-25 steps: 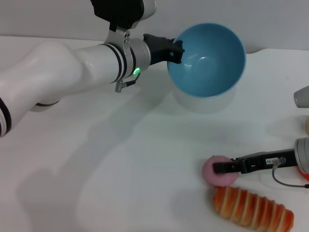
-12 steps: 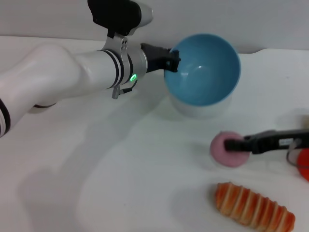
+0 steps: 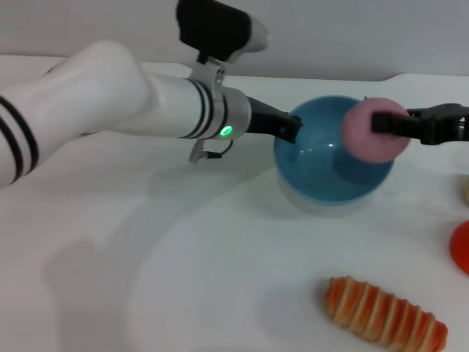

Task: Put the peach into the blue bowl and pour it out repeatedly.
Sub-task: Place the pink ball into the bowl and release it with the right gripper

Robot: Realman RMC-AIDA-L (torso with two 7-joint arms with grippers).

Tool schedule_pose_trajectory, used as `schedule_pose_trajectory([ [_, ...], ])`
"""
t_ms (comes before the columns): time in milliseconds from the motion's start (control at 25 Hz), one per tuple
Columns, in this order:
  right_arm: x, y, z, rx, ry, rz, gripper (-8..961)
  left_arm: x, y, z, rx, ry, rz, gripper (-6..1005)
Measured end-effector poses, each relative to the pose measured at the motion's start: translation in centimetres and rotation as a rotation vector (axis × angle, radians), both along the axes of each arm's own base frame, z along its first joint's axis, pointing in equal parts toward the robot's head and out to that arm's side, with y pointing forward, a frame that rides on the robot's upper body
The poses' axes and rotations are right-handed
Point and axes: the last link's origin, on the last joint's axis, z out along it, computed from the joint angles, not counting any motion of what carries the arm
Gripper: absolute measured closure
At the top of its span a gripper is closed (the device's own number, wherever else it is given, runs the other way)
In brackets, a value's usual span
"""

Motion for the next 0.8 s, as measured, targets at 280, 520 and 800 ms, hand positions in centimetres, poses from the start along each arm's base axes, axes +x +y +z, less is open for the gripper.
schedule_pose_trajectory([
  [280, 0.9, 0.8, -1.9, 0.021, 0.006, -0.034, 852, 1.5, -0.6, -0.9, -0.033, 0.017, -0.029, 1000],
  [520, 1.6, 0.7, -2.6, 0.034, 0.014, -0.051, 540, 1.4, -0.9, -1.0, -0.040, 0.018, -0.028, 1000],
  [800, 2.4, 0.3, -2.4, 0.074, 0.039, -0.048, 409, 1.1, -1.0, -1.0, -0.043, 0.020, -0.019, 999],
])
